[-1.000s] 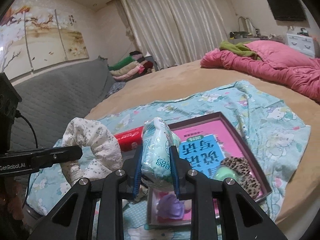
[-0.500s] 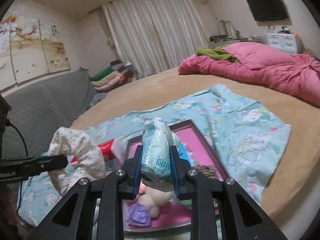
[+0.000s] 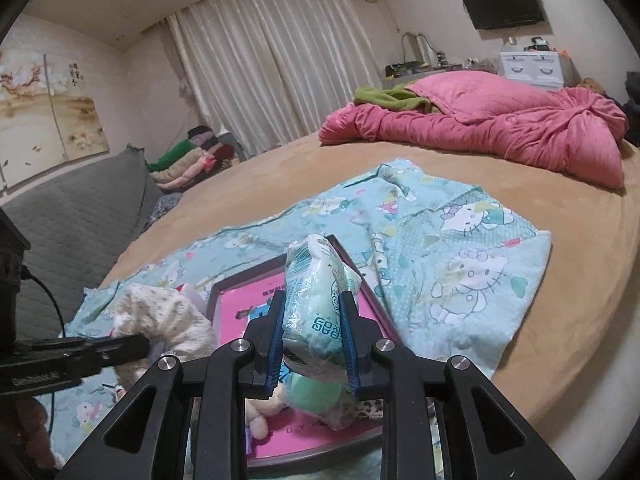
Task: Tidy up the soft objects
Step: 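Carry the scrunchie over the tray with the left while the right carries the wipe pack, then lower the scrunchie onto the tray and open the left while the right releases the wipe pack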
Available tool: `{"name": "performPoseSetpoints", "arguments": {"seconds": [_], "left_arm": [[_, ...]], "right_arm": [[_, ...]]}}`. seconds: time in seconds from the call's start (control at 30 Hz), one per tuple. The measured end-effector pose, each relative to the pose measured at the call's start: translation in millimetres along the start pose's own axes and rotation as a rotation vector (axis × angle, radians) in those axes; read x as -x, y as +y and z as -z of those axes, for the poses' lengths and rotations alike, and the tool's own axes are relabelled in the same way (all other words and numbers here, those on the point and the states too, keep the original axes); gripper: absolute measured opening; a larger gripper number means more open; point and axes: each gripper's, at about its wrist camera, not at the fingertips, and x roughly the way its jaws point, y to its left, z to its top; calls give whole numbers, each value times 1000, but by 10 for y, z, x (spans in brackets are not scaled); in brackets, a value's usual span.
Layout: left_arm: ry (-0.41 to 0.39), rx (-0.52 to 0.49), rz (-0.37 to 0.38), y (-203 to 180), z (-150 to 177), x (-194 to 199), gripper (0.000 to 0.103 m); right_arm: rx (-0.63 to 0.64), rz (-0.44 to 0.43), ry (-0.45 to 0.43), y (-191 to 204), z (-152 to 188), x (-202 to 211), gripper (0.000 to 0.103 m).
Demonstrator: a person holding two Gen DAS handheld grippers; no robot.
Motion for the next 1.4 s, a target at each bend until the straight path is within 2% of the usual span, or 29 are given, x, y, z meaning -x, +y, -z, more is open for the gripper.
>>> {"name": "performPoseSetpoints", "arguments": {"seconds": [0.3,0.57,0.97,1.4], "left_arm": [[48,5,-56,101,12,-332,10],[77,26,-82,235,-13,-530,10],[133,30,-104,306,2,-783,10],[155,16,-118,282,15,-847,10]], "right_arm": [[23,-72,59,186,63,-177,26],[-41,-176,126,279,128,-369,26],[-13,-72,216,282,226,-700,26],[50,-54,236,342,250,-932,28]]}}
